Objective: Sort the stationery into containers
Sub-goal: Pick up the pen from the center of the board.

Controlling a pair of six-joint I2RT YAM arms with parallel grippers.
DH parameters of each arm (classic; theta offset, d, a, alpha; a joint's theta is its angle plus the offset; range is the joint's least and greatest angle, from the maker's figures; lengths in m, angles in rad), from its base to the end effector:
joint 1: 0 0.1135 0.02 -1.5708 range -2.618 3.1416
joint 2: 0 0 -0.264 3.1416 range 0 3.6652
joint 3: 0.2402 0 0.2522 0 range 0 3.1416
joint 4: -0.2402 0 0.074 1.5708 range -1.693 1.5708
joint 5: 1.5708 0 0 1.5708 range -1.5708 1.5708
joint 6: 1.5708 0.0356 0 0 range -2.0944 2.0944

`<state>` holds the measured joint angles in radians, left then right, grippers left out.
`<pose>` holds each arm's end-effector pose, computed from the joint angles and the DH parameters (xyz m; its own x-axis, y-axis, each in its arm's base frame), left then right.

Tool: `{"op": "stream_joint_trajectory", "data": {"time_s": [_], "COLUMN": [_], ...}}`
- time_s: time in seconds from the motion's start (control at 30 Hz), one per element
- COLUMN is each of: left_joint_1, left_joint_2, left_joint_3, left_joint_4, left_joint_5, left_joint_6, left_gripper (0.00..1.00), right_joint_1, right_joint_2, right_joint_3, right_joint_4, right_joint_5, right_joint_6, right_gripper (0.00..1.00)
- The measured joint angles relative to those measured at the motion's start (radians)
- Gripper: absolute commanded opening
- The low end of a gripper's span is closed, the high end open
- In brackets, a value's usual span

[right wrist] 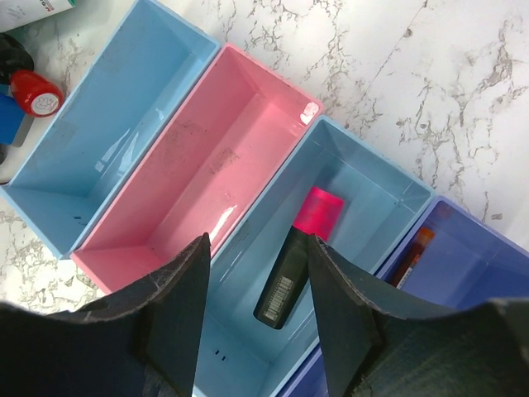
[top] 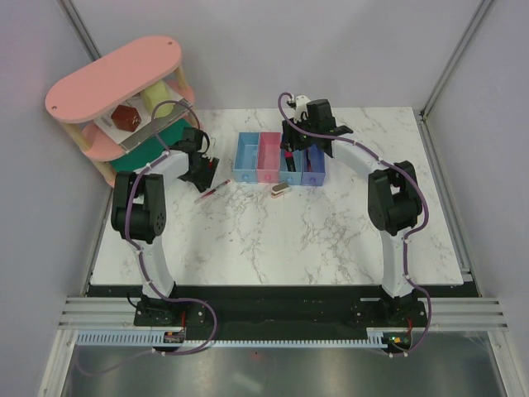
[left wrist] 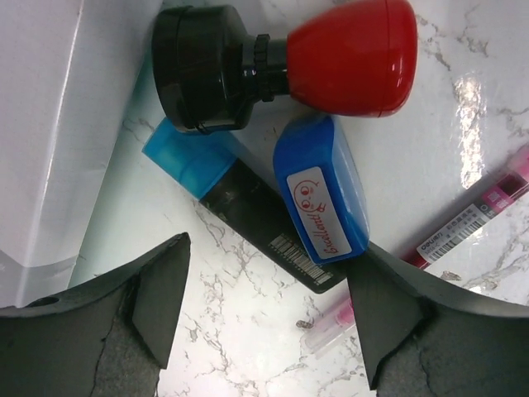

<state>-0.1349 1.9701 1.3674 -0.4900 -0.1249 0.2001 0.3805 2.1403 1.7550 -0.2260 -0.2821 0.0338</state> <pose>0.4056 -0.0506 0.1702 -0.8470 0.3140 -0.4289 0.2500 0.9474 0.1998 0.4610 0.1951 0.2373 -0.5518 -0.1857 -0.8130 -0.5500 0.8139 0.1873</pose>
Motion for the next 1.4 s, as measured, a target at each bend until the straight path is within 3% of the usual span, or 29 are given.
{"op": "stream_joint_trajectory", "data": {"time_s": [0.43,0.8,1.3,1.4], "left_joint_1": [0.000,0.018,0.038,0.038], "left_joint_2": [-0.018,-0.093,-0.179,-0.184], "left_joint_3": [-0.065,-0.163,-0.295,-0.306], "left_joint_4": [0.077,0.140,0.214,0.227], "left_joint_5": [-0.028,-0.073,-0.081,-0.079], "left_joint_6": [0.034,0.067,0.094,0.102], "left_gripper": [0.42,0.02,0.03,0.19], "right_joint_1": [0.002,0.002,0.001,0.001], "right_joint_2": [-0.079,-0.196,-0.250,-0.251], "right_joint_3": [-0.001,-0.069,-0.087,-0.087], "right_joint_4": [-0.039,-0.058,-0.089,-0.089], "right_joint_5": [-0.023,-0.040,-0.053,-0.053], "right_joint_6": [-0.002,-0.013,-0.016,-0.016], "right_gripper": [0.59,0.59,0.60,0.60]}}
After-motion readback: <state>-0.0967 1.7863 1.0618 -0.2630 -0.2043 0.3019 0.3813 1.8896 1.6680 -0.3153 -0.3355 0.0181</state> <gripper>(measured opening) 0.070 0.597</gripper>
